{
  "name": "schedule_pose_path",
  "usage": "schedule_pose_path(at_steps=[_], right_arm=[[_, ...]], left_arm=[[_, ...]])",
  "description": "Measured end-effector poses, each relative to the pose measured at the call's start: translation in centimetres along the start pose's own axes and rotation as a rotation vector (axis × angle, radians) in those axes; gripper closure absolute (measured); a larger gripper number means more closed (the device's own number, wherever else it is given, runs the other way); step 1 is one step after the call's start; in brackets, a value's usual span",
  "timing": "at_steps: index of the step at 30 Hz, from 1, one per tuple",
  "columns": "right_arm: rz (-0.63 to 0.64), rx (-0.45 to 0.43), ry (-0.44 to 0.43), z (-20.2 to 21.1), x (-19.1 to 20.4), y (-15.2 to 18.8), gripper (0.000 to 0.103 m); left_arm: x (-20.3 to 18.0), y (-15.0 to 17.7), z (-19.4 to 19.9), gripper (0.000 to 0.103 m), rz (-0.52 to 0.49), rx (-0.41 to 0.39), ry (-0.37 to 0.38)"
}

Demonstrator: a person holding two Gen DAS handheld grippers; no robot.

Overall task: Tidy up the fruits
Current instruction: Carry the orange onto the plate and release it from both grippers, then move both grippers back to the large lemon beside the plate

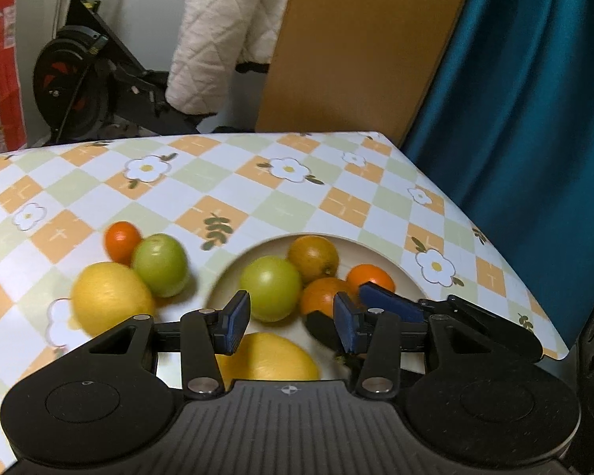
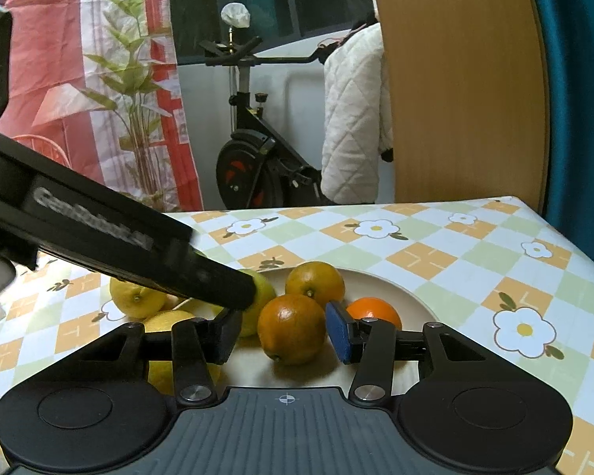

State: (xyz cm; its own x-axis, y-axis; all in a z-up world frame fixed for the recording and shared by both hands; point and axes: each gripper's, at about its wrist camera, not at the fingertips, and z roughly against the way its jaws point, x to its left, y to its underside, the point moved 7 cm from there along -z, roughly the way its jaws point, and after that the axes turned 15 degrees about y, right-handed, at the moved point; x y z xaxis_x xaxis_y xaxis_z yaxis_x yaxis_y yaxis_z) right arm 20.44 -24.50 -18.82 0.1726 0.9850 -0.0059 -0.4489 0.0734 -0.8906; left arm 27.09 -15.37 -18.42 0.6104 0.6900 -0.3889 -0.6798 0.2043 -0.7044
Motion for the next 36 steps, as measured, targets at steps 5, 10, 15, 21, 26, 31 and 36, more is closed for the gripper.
schedule_pose_path(at_steps=[5, 10, 15, 21, 26, 31, 36], right_arm=[[-0.013, 0.008, 0.010, 0.2, -0.2, 0.0, 0.059], [-0.030, 0.009, 0.016, 0.7, -0.2, -0.5, 0.059], [-0.037, 0.007, 0.002, 1.2, 0.4, -1.5, 0.059], [-0.025, 0.013, -0.033, 1.5, 2.4, -2.4, 0.059], [0.024, 0.030, -0.079, 1.3, 5.2, -2.9, 0.059], [0.084, 0.050, -0.125, 0.7, 8.7, -3.5, 0.059], [0.150, 0.086, -0.145, -0.4, 11.4, -3.7, 0.059]], left_arm=[[1.4, 0.0, 2.0, 0.054, 0.019, -0.030, -0.014], [3.2, 0.0, 3.8, 0.054, 0.039, -0.057, -0.031], [5.3, -0.2, 5.8, 0.054, 0.052, -0.079, -0.051], [7.7, -0.4, 7.7, 0.054, 0.063, -0.097, -0.067], [9.2, -0.6, 8.7, 0.054, 0.081, -0.116, -0.066], [10.1, -0.9, 8.7, 0.053, 0.091, -0.122, -0.053], [10.7, -1.4, 7.9, 0.041, 0.100, -0.124, -0.037]])
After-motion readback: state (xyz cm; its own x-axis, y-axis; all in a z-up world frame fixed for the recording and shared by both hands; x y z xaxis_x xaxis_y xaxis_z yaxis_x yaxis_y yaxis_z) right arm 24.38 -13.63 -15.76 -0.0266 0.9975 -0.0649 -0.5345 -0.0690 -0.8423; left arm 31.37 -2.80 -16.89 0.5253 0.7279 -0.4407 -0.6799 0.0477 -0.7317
